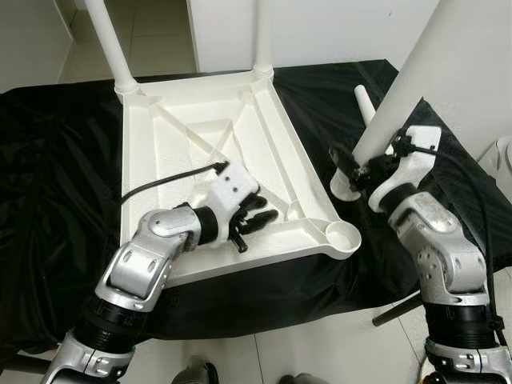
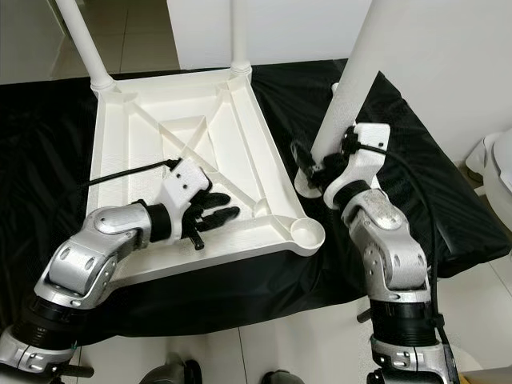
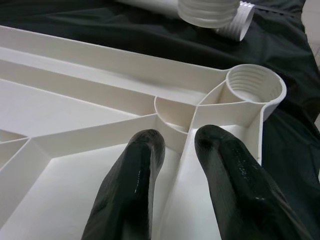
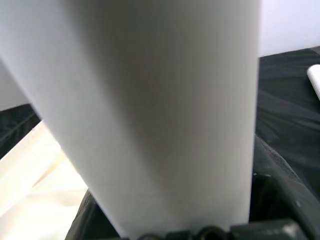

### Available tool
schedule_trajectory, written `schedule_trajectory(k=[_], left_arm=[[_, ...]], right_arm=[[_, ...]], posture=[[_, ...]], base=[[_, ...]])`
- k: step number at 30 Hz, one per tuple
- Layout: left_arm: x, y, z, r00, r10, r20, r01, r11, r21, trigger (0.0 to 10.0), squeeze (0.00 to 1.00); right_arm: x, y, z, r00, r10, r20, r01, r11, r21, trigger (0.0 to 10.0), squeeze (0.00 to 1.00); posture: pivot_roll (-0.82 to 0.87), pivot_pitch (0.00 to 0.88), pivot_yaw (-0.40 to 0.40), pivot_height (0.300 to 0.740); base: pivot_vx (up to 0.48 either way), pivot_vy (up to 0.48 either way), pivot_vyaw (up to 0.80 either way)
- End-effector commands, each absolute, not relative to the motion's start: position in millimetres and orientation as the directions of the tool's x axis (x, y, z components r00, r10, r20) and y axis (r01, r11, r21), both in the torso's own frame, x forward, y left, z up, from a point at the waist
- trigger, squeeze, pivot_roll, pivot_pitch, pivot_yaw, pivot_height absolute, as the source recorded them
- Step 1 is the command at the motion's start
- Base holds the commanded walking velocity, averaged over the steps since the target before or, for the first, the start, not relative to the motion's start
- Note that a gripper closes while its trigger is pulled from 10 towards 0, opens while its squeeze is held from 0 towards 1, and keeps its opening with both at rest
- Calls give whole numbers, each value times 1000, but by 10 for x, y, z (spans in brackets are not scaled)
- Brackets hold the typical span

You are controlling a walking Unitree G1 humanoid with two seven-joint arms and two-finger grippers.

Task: Building children table

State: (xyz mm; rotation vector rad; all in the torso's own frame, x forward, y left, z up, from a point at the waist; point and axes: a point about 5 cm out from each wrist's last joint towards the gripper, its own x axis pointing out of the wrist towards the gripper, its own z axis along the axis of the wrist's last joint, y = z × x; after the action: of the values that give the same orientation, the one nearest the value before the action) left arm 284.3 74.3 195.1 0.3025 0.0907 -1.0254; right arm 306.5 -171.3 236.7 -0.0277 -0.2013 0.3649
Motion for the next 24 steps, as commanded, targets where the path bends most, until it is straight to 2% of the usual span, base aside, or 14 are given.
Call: schedule_trajectory(k=[1,6,8,13,14,15,16,17,19,20,24], left_arm=[[2717,678,1863,431,-865,-257,899,388,203,10000,0],[2688,648,1820,417,-867,-272,906,371,205,10000,0],[2661,587,1725,395,-865,-311,914,336,227,10000,0],[2705,518,1578,416,-835,-360,903,332,273,10000,0],[2771,488,1521,458,-806,-376,883,362,300,10000,0],[2771,488,1521,458,-806,-376,883,362,300,10000,0],[2863,478,1476,514,-763,-391,853,410,322,10000,0],[2863,478,1476,514,-763,-391,853,410,322,10000,0],[3007,493,1451,593,-697,-402,804,483,347,10000,0],[3007,493,1451,593,-697,-402,804,483,347,10000,0],[3222,580,1480,696,-603,-389,718,575,393,10000,0]], right_arm=[[3082,-1785,2430,920,333,207,-324,943,-76,10000,0],[3095,-1802,2432,923,329,198,-317,944,-90,10000,0],[3109,-1800,2428,922,337,189,-323,941,-103,10000,0],[3101,-1778,2414,918,348,189,-333,937,-108,10000,0],[3095,-1777,2410,919,347,190,-332,937,-106,10000,0],[3095,-1777,2410,919,347,190,-332,937,-106,10000,0],[3089,-1780,2412,919,344,193,-330,938,-103,10000,0],[3089,-1780,2412,919,344,193,-330,938,-103,10000,0],[3084,-1787,2419,920,339,196,-325,940,-99,10000,0],[3084,-1787,2419,920,339,196,-325,940,-99,10000,0],[3071,-1802,2431,922,331,202,-317,943,-96,10000,0]], posture=[[-50,77,-4,740],[-50,75,-4,740],[-50,78,-1,740],[-59,81,2,740],[-62,82,4,740],[-62,82,4,740],[-62,82,4,740],[-62,82,4,740],[-75,84,7,740],[-75,84,7,740],[-84,87,9,740]], base=[[0,0,0],[0,0,0],[0,0,0],[0,0,0],[0,0,0],[0,0,0],[0,0,0],[0,0,0],[0,0,0],[0,0,0],[0,0,0]])
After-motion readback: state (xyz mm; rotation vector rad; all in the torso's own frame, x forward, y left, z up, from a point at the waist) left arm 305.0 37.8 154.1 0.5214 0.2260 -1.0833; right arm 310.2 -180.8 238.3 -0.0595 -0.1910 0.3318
